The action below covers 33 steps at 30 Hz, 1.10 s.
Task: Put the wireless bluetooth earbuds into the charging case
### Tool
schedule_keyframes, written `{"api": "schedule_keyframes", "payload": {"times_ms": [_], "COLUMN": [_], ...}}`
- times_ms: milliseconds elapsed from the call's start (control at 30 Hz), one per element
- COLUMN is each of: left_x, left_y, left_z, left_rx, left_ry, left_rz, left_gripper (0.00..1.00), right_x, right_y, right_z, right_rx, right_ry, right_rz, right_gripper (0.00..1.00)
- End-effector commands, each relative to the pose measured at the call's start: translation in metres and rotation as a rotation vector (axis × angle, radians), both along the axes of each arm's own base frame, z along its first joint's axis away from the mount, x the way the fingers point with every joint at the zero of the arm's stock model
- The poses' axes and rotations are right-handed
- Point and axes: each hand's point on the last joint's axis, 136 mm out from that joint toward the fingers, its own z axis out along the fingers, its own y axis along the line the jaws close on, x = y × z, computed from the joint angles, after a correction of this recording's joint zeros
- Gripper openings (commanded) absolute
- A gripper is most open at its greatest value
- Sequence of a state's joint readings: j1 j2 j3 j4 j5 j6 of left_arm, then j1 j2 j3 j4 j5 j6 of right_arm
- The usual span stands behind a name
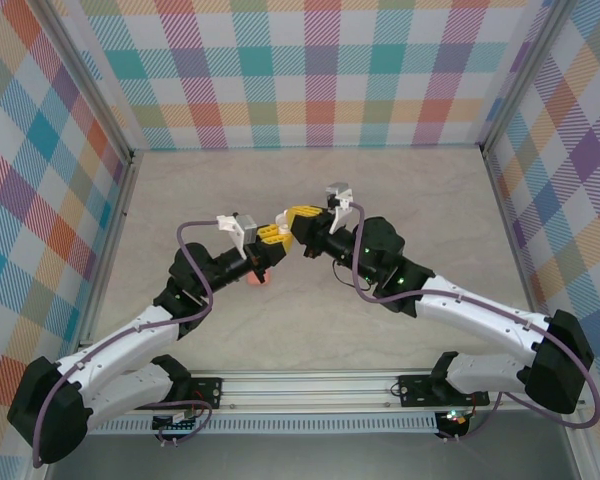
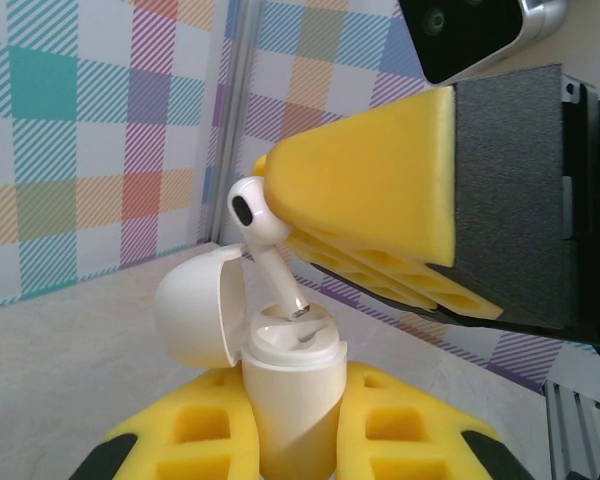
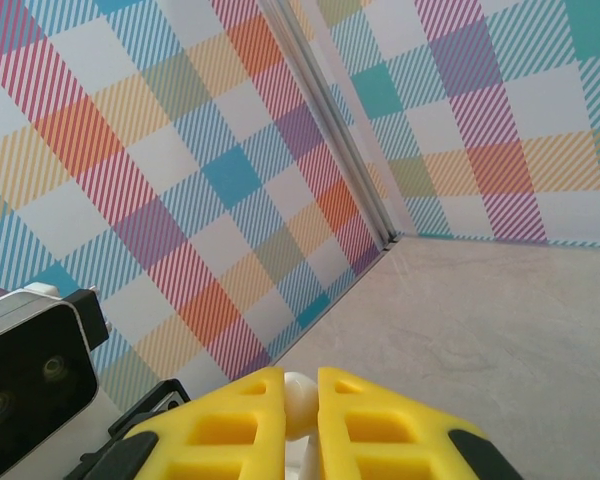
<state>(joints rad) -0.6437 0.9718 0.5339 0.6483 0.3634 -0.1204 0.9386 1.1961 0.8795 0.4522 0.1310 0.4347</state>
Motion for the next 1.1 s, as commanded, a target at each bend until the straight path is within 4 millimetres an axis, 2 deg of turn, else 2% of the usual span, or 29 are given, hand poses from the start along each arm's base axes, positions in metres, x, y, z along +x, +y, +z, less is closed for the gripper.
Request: {"api": "schedule_keyframes", "payload": {"times_ms": [0,367,567,700,1067], "left_x": [0.001,0.001,0.001,0.001,0.002], "left_y": [0.0,0.001,0.001,0.002,0.0], "left_z": [0.028,0.029,0.028,0.027,0.021], "left_rx": [-0.069,-0.078,-0.076,-0.076,-0.047], "left_ry": [-0.052,-0.06,-0.06,-0.06,-0.043], "left_rz": [0.016,0.018,0.02,0.022,0.022], "left_gripper": [0.0,0.0,0.0,0.0,0.0], "right_x": [-0.011,-0.008,-0.006,-0.004,-0.004], "right_y": [0.004,0.011,0.013,0.012,-0.003], "right_z": [-0.007,-0.01,0.002,0.003,-0.014], "right_rx": [-0.004,0.003,0.035,0.042,-0.012], "right_ry": [0.006,-0.007,-0.03,-0.027,0.041], "right_rz": [0.037,0.052,0.048,0.03,-0.012], "right_gripper": [0.13,0.13,0.13,0.13,0.13]}}
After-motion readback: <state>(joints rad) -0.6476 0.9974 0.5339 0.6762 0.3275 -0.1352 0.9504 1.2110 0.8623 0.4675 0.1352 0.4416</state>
